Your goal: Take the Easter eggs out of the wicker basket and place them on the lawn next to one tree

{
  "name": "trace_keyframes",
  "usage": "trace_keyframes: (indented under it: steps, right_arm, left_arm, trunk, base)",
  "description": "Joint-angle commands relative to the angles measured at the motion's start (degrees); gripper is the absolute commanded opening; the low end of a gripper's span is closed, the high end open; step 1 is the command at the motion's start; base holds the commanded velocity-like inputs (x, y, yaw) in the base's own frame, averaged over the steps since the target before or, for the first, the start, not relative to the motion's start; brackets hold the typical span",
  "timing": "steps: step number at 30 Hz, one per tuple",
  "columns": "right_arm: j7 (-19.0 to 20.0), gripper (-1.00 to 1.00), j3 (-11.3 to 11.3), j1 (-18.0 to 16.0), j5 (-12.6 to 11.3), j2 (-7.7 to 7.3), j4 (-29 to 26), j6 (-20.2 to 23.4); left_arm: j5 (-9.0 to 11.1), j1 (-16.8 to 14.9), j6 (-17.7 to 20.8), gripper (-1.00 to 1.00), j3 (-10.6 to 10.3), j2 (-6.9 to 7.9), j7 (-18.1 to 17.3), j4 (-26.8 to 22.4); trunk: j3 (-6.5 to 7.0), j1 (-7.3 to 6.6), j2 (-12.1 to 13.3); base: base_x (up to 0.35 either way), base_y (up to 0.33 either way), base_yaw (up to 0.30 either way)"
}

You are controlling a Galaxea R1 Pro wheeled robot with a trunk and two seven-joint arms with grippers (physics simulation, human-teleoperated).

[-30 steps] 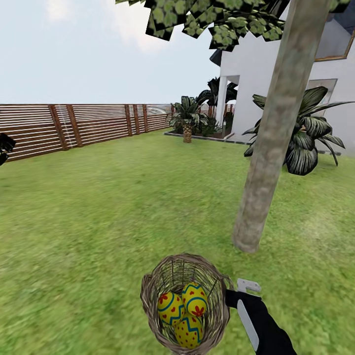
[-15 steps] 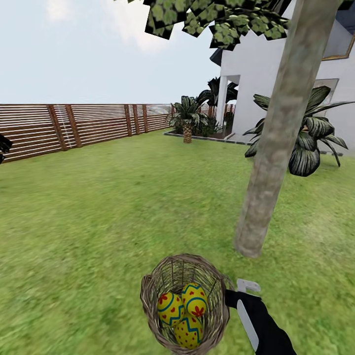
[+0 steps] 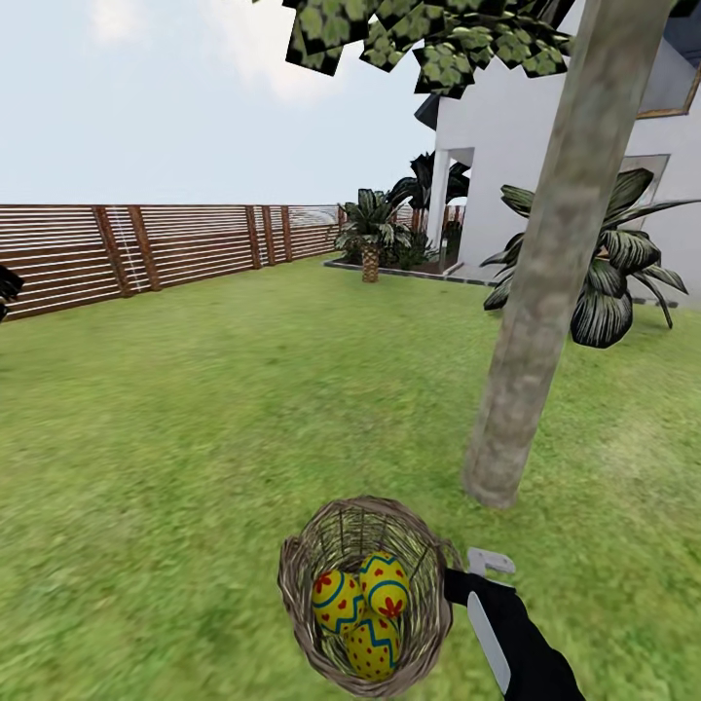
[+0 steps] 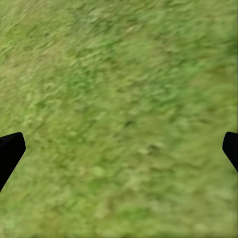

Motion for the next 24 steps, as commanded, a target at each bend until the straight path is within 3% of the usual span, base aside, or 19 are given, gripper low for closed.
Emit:
trace_keyframes:
  steps: [1,24]
  right_arm:
    - [-0.35,-1.00,-0.03,-0.04,-0.84,0.04,-0.10,0.09]
    - [-0.35,-1.00,0.01,-0.04,-0.84,0.39,-0.10,0.09]
  left_arm:
    - [0.11,-0.04,-0.18,1.00,-0.30,0.03,0.26,0.06]
    - [0.05,0.05,-0.08,1.00,-0.27,-0.02,0.24,0.13]
  trunk:
    - [-0.25,0.23,-0.46]
    - [-4.38,5.28,-9.69]
  base:
    - [0.000,0.000,0.000]
    - [0.000,0.000,0.000]
